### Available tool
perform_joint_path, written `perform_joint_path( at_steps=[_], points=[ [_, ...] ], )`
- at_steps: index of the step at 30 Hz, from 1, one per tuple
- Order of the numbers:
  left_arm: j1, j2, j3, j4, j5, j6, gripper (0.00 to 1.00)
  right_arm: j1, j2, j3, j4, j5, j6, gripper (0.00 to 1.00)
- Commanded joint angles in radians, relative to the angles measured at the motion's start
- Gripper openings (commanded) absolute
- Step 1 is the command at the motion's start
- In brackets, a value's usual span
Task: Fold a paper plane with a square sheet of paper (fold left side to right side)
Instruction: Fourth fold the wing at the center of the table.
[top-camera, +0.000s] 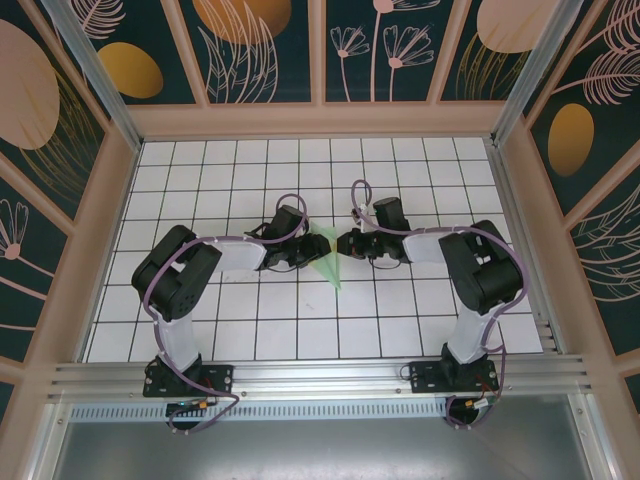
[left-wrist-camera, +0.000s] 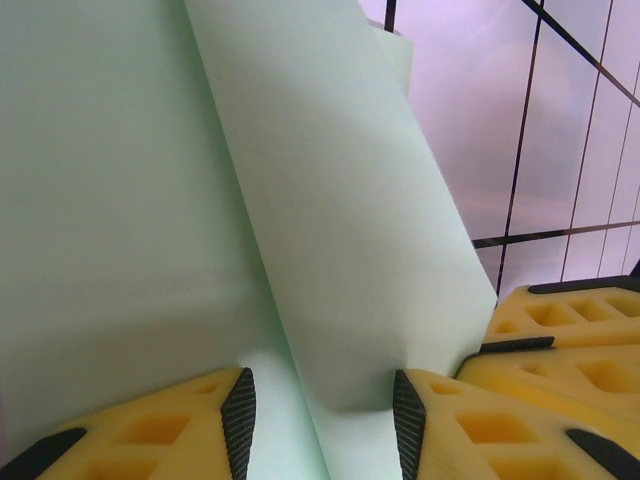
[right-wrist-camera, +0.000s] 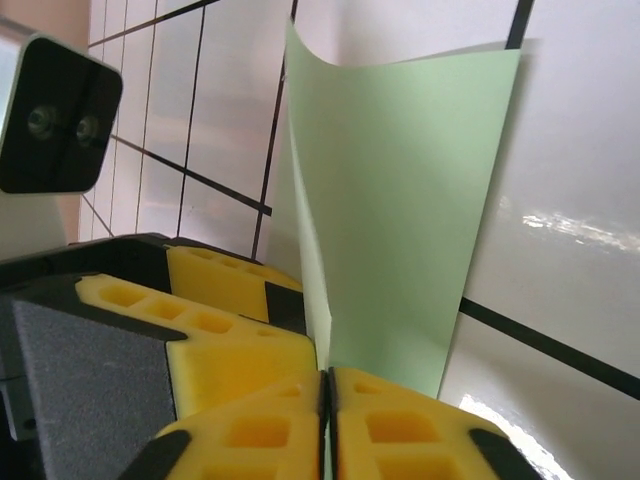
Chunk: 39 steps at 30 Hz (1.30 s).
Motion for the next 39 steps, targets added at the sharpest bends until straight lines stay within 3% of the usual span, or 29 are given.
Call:
perform_joint_path(
  at_steps=[1,30,39],
  points=[
    [-0.006,0.031,0.001,-0.074,-0.042,0.023,0.44,-0.006,0.022,0.033,0.018,-0.017,-0.016,0.06],
    [-0.007,0.026,0.003,-0.069,-0.034,0.023,0.45,-0.005,0.112,0.055,-0.088,0.072,-0.046,0.03],
    [-0.007,0.041,-0.001,-0.059,-0.033,0.017,0.44,0.011,0.056,0.026,-0.069,0.055,-0.013,0.03]
  ],
)
